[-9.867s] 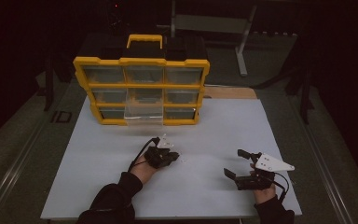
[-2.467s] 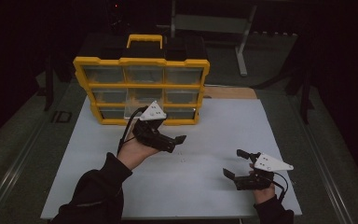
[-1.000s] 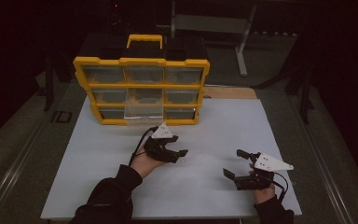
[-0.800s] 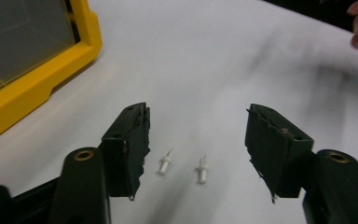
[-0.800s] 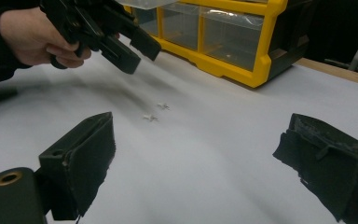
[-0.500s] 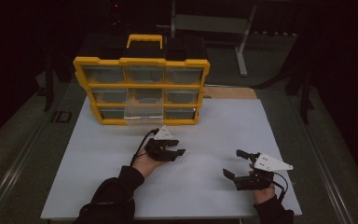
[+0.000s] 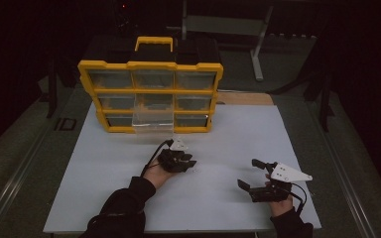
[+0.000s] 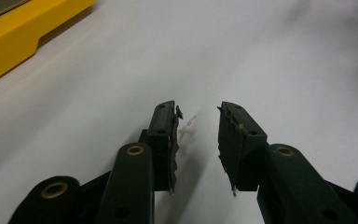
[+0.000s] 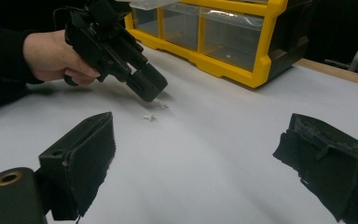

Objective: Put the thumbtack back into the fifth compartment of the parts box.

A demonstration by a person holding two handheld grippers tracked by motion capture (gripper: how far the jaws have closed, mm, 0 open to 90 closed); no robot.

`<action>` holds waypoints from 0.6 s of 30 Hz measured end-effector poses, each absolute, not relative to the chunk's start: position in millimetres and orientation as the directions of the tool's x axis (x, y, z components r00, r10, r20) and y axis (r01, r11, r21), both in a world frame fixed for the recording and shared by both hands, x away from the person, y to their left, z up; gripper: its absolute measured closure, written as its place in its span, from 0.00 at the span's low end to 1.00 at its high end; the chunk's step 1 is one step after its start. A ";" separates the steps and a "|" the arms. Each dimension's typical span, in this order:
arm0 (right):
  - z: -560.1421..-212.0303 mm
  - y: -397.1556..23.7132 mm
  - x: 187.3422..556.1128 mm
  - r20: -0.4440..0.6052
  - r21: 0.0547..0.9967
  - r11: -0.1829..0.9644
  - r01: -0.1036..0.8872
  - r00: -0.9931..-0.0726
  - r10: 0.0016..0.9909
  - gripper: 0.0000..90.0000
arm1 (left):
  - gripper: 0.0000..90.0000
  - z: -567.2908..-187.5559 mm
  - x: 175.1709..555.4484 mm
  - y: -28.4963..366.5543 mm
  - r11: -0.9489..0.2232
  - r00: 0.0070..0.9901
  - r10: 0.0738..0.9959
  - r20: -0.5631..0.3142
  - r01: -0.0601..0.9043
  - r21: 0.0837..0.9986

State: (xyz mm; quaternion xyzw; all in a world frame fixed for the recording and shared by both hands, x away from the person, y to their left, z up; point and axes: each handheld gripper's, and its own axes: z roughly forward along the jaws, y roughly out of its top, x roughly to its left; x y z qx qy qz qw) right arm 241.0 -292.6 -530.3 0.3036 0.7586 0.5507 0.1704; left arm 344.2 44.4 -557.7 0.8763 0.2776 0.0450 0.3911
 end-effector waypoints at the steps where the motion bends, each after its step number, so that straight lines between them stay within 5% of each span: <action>1: -530.3 -292.6 241.0 0.076 0.939 0.209 0.273 -0.758 0.648 0.10 | 0.74 -558.3 344.6 44.3 -0.539 0.843 0.519 -0.144 0.453 0.710; 18: -530.6 -292.5 241.4 0.075 0.938 0.211 0.274 -0.758 0.648 0.10 | 0.86 -567.1 350.8 39.3 -0.570 0.834 0.531 -0.149 0.482 0.666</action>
